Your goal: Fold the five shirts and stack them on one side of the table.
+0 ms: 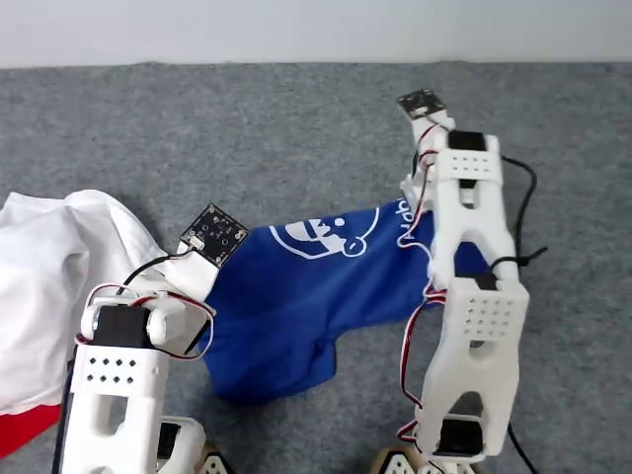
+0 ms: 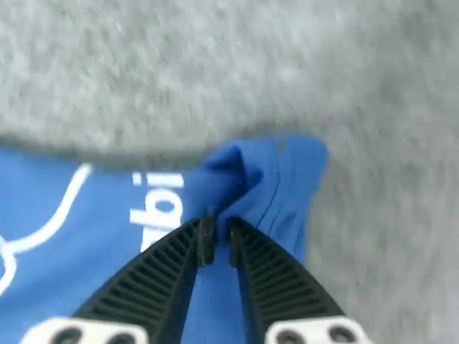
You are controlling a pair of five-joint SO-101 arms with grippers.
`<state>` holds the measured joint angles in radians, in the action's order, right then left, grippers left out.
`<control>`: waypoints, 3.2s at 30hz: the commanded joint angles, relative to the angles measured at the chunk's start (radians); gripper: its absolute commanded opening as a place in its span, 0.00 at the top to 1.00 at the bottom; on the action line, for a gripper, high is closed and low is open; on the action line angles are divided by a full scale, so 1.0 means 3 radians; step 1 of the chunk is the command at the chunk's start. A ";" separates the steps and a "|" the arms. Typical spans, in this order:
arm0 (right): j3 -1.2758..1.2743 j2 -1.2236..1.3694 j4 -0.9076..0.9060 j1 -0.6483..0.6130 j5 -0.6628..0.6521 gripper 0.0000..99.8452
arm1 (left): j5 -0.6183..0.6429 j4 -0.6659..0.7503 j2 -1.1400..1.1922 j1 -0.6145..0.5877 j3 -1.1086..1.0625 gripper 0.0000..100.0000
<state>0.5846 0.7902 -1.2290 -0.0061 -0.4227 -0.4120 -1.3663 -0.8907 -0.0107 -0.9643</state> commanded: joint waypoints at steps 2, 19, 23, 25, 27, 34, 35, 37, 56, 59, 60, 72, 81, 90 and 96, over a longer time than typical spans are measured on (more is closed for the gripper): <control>0.0153 0.0090 0.0499 -0.0084 -0.0179 0.96 | 0.0005 0.0041 -0.0046 -0.0026 0.0008 0.98; 0.0215 -0.0703 -0.0627 -0.0018 -0.0179 0.91 | 0.0005 0.0041 -0.0051 -0.0026 0.0008 0.98; 0.0215 -0.0826 -0.1092 0.0115 -0.0174 0.78 | 0.0005 0.0041 -0.0051 -0.0026 0.0008 0.98; 0.0205 -0.0806 -0.1240 0.0248 -0.0174 0.77 | 0.0005 0.0041 -0.0051 -0.0026 0.0008 0.98; 0.0205 -0.0713 -0.1322 0.0391 -0.0174 0.77 | 0.0005 0.0041 -0.0051 -0.0026 0.0008 0.98; 0.0199 -0.0376 -0.1332 0.0647 -0.0174 0.78 | 0.0005 0.0041 -0.0036 -0.0005 0.0008 0.98; 0.0199 -0.0320 -0.1332 0.0642 -0.0174 0.78 | 0.0005 0.0041 -0.0036 -0.0005 0.0008 0.98; 0.0199 -0.0207 -0.1332 0.0621 -0.0169 0.78 | 0.0005 0.0041 -0.0036 0.0000 0.0008 0.98; 0.0179 -0.0407 -0.1905 0.0806 -0.0210 0.99 | 0.0005 0.0041 -0.0051 -0.0010 0.0008 0.98; 0.0026 -0.0627 -0.1900 0.1051 -0.0261 0.99 | 0.0005 0.0041 -0.0051 -0.0010 0.0013 0.98; -0.0031 -0.0678 -0.1895 0.1112 -0.0317 0.99 | 0.0005 0.0041 -0.0051 -0.0010 0.0013 0.98; 0.0517 0.0054 -0.1557 0.1307 -0.0604 0.99 | 0.0005 0.0041 -0.0051 0.0000 0.0013 0.98; 0.1320 0.0197 -0.1905 0.1481 -0.0583 0.79 | 0.0005 0.0066 -0.0046 0.0005 0.0033 0.97; 0.1314 -0.0376 -0.1900 0.1476 -0.0598 0.77 | 0.0026 0.0113 -0.0026 -0.0031 0.0038 0.92; 0.0731 -0.0959 -0.1900 0.1123 -0.0772 0.95 | 0.0010 0.0026 -0.0026 -0.0670 0.0202 0.92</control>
<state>0.8807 0.6444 -1.7553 0.3943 -0.6022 -0.4120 -1.3464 -0.8907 -0.1074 -0.9597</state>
